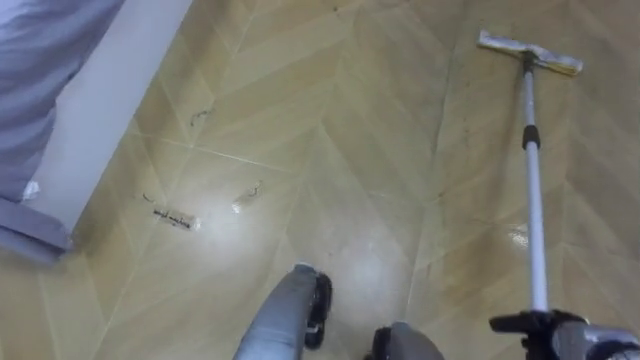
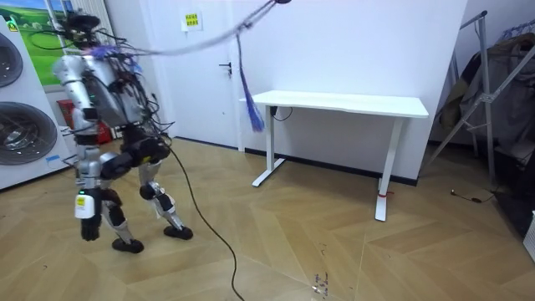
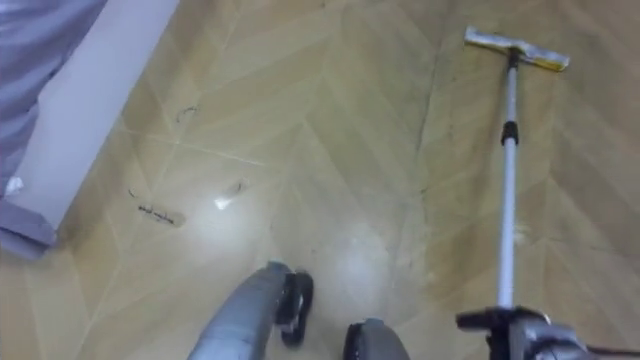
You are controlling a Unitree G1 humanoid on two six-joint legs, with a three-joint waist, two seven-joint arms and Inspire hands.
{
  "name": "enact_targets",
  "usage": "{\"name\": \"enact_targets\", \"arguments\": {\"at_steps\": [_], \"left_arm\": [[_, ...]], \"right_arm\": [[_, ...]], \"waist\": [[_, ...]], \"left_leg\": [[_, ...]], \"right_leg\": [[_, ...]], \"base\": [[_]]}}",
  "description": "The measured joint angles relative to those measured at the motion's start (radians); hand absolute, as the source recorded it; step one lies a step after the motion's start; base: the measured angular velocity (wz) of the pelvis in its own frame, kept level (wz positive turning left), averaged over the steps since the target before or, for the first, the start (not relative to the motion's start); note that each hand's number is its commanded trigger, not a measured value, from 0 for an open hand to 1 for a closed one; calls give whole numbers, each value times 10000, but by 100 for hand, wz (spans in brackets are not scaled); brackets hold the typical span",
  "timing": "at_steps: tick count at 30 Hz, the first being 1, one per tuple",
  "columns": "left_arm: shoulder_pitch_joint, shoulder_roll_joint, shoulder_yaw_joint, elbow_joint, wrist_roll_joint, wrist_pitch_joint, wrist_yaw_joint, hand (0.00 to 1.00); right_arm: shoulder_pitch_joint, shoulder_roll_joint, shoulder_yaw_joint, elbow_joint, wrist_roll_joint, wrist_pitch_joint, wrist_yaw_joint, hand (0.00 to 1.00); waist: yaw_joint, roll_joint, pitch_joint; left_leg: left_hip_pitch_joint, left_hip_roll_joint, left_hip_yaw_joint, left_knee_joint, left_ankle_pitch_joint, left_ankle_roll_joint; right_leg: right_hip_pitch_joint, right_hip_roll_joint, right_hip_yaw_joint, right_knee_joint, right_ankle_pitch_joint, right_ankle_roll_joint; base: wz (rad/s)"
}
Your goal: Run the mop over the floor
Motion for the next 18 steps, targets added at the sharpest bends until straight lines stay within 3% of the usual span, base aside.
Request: {"name": "enact_targets", "arguments": {"at_steps": [1, 2, 3, 4, 6, 7, 8, 9, 11, 13, 15, 16, 18], "left_arm": [[-11, -30, 1, -40, 3, -17, -48, 0], [-62, -61, 1, -45, 11, -27, -78, 0], [-214, -115, 1, -43, 104, -53, -127, 0], [-364, -128, 8, -58, 208, -133, -127, 0], [-611, -143, 47, -166, 349, -307, -71, 0], [-771, -192, 56, -174, 458, -370, 19, 0], [-797, -216, 90, -173, 502, -390, 72, 0], [-835, -295, 220, -158, 743, -356, 142, 0], [-836, -331, 168, -162, 998, -238, 189, 0], [-824, -443, 154, -74, 1133, -120, 257, 0], [-651, -518, 172, -41, 1153, 125, 295, 0], [-500, -528, 208, -20, 1070, 176, 314, 0], [-370, -512, 208, -19, 1072, 312, 363, 0]], "right_arm": [[298, -37, 36, 44, -12, -8, 47, 100], [460, -109, 132, 68, -34, -17, 87, 100], [850, -226, 200, 132, -166, -95, 59, 100], [1353, -333, 230, 158, -229, -102, -65, 100], [1911, -336, 270, 148, -237, -119, -385, 100], [2162, -151, 269, 136, -237, -231, -648, 100], [2255, -128, 269, 135, -242, -299, -760, 100], [2456, 143, 266, 114, -257, -430, -928, 100], [2598, 572, 262, 78, -251, -528, -1035, 100], [2818, 777, 241, -15, -254, -528, -1029, 100], [3259, 865, 174, -316, -389, -447, -1030, 100], [3228, 866, 170, -342, -604, -369, -1025, 100], [2864, 815, 116, -270, -734, -289, -989, 100]], "waist": [[5, -48, -28], [-15, 1, -20], [-196, 203, -9], [-323, 474, -101], [-359, 794, -134], [-487, 992, -84], [-549, 1031, -77], [-691, 1082, -87], [-996, 1026, -62], [-1172, 1037, -78], [-1112, 906, -138], [-1068, 884, -132], [-1063, 812, -131]], "left_leg": [[218, -167, 145, 33, -296, 264], [315, -283, 148, 108, -444, 312], [531, -509, 121, 217, -730, 505], [671, -674, 24, 367, -1040, 679], [851, -758, -42, 430, -1418, 818], [990, -795, -62, 382, -1559, 910], [1071, -828, -62, 321, -1613, 932], [1293, -848, -61, 183, -1737, 942], [1805, -973, -96, -208, -1876, 907], [2319, -1021, -235, -400, -2121, 835], [3012, -992, -346, -342, -2635, 650], [3260, -861, -398, -141, -2907, 470], [3204, -654, -401, 784, -2942, 110]], "right_leg": [[156, -210, 62, 88, 67, 130], [127, -295, 18, 379, 239, 412], [29, -479, -65, 1110, 829, 668], [-291, -516, -16, 1956, 1699, 801], [-954, -358, 134, 2627, 2095, 794], [-1576, -270, 145, 2553, 2082, 770], [-1869, -256, 158, 2393, 2085, 764], [-2358, -189, 111, 1662, 2102, 752], [-2751, -202, 59, 7, 2201, 700], [-2721, -227, -7, -1551, 2699, 472], [-2338, -348, -463, -2042, 3371, 110], [-2046, -329, -571, -1950, 3331, 31], [-1829, -303, -802, -1619, 3173, -158]], "base": [[0], [10], [33], [37], [9], [0], [0], [0], [5], [13], [-8], [-21], [-15]]}}
